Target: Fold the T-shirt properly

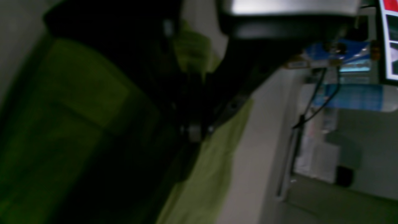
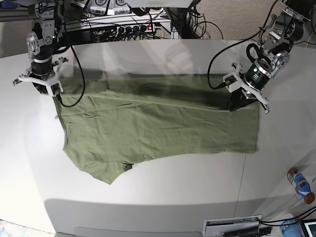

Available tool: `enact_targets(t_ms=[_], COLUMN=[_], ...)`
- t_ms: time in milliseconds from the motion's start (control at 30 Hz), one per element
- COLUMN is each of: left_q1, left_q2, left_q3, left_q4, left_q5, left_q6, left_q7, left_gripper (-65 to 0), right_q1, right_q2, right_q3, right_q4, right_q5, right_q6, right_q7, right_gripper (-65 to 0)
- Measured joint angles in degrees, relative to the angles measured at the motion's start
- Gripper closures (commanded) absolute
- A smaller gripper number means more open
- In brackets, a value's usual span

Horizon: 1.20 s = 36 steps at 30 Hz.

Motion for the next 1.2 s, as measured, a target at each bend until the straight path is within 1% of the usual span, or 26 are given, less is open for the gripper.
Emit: enact_targets(t_ms=[167,300,467,567,700,733,800,833,867,900,967,1133,1200], left_q1=[-0.72,-0.61,-0.61,-0.61,-0.61,-0.61,-0.63,-0.63,-0.63,-0.61,-0.61,-0.61,-0.59], left_q2=[0.31,0.31,0.31,0.31,0.33,0.33,0.31,0.31,0.31,0.31,0.31,0.31,0.33], left_q3=[0.0,0.0,0.0,0.0,0.0,0.0,0.0,0.0,0.0,0.0,0.0,0.0,0.0], left_q4=[-0.02,-0.04,-0.04,-0.04,-0.04,-0.04,-0.04,-0.04,-0.04,-0.04,-0.04,-0.04,-0.04], left_q5=[0.0,0.0,0.0,0.0,0.0,0.0,-0.11,-0.02,-0.04,-0.02,0.0,0.0,-0.07], left_q6=[-0.68,-0.79,-0.94,-0.96,-4.07,-4.11,-4.11,-4.09,-4.04,-3.82,-3.41,-3.13,-1.27], left_q7=[0.0,0.0,0.0,-0.02,-0.02,0.0,0.0,-0.02,-0.02,-0.02,0.0,-0.02,-0.04], left_gripper=[0.0,0.0,0.0,0.0,0.0,-2.4,-18.1,-23.5,-25.0,-25.0,-25.0,-24.9,-24.9], right_q1=[1.27,4.0,7.13,7.87,8.33,8.33,8.31,8.33,8.33,8.33,8.31,8.31,8.31], right_q2=[-1.92,-3.63,-4.09,-4.39,-4.66,-4.72,-4.72,-4.72,-4.72,-4.72,-4.72,-4.74,-4.74], right_q3=[0.0,0.0,0.0,0.0,0.0,0.0,0.0,0.0,0.0,0.0,0.0,0.0,0.0], right_q4=[-0.31,-4.7,-10.45,-11.47,-11.47,-11.47,-11.47,-11.47,-11.47,-11.47,-11.47,-11.26,-9.7], right_q5=[-0.02,0.13,-0.35,-0.42,-0.44,-0.42,-0.48,-0.48,-0.46,-0.46,-0.46,-0.46,-0.24], right_q6=[-0.17,-0.15,-0.11,-0.15,-0.17,-0.15,-0.17,-0.17,-0.17,-0.17,-0.17,-0.17,-0.2], right_q7=[0.37,0.57,0.66,0.61,0.59,0.59,0.59,0.59,0.59,0.59,0.57,0.59,0.46], right_gripper=[0.0,0.0,0.0,0.0,0.0,-0.9,-7.9,-10.9,-13.5,-15.4,-16.9,-16.9,-16.8])
